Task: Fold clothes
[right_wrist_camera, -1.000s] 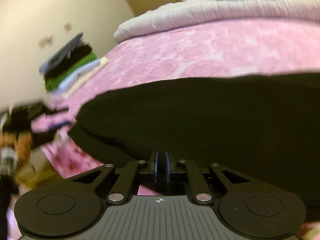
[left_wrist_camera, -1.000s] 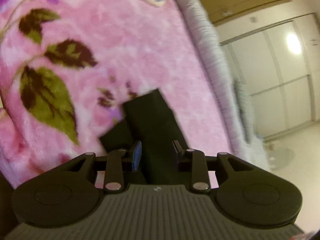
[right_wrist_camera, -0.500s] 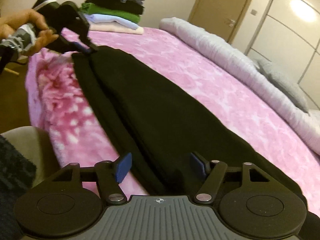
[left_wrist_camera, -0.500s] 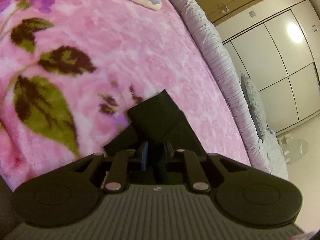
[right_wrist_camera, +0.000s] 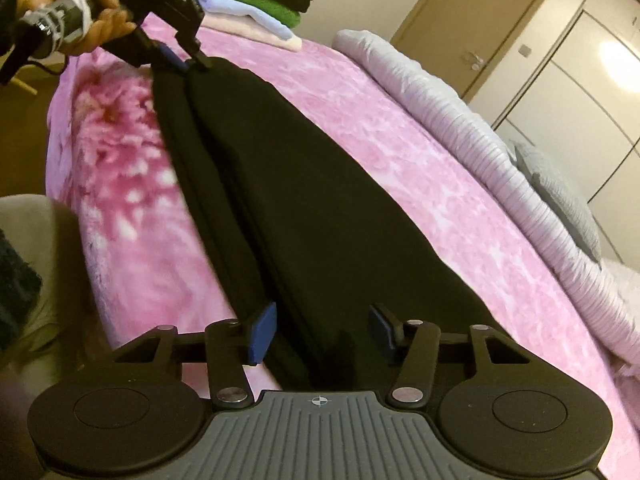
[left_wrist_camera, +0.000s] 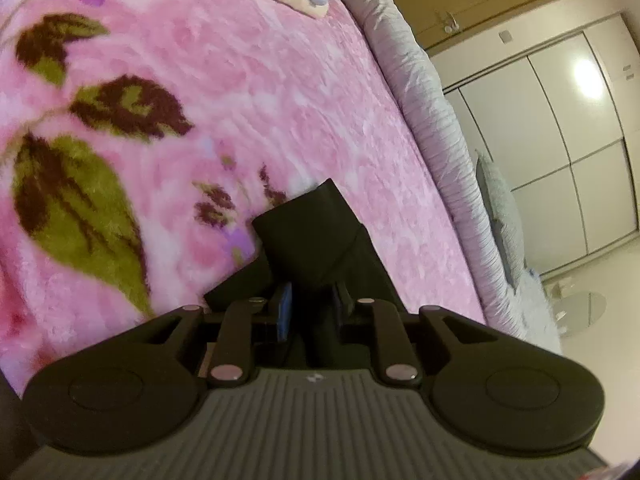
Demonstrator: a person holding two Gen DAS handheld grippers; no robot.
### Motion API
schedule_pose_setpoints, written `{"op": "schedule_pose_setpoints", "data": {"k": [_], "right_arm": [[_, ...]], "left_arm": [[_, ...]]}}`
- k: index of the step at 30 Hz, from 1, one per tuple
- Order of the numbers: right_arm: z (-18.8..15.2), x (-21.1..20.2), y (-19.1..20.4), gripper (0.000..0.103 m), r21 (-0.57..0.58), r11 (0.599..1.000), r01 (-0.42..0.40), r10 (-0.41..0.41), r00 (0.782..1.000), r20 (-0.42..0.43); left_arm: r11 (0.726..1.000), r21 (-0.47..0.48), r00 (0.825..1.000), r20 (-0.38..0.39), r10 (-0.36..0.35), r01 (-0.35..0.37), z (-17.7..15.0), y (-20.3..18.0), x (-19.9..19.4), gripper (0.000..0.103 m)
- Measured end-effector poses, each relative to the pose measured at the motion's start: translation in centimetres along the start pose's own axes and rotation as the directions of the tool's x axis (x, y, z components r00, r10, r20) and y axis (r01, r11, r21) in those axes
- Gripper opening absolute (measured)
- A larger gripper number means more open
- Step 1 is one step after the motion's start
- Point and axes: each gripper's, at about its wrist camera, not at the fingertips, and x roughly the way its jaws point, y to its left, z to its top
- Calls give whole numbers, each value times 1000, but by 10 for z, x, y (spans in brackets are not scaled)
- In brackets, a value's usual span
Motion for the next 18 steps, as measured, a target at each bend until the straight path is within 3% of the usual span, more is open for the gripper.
{"op": "schedule_pose_setpoints", "data": {"k": [1,2,5,10,12,15,18], "right_arm": [[0,0,-1,28,10,1000,-2,2,1000,1],[1,1,-2,17,21,1000,-5,5,1000,1],[3,-4,-8,8,37,999,8,-9,1000,28],[5,-21,-18,6,49,998,29,-33,997,69],[4,-28,-19,6,53,998,20,-23,998,66],[-4,-28,-7,6,50,999,-18,16,999,43],[-8,-28,6,5,27,999,-27,26,999,34]], "left_arm": [[1000,5,1000,4,-5,5,0,0,0,11],[1000,24,1000,10,-6,5,1,-2,0,8],[997,77,999,32,-35,32,1,-9,-8,6],[975,194,989,84,-123,105,-5,-23,-41,6],[972,216,991,82,-108,88,-15,-16,-48,6],[975,222,998,65,-26,11,-24,1,-42,6],[970,240,995,84,-50,28,-23,-1,-46,6]]}}
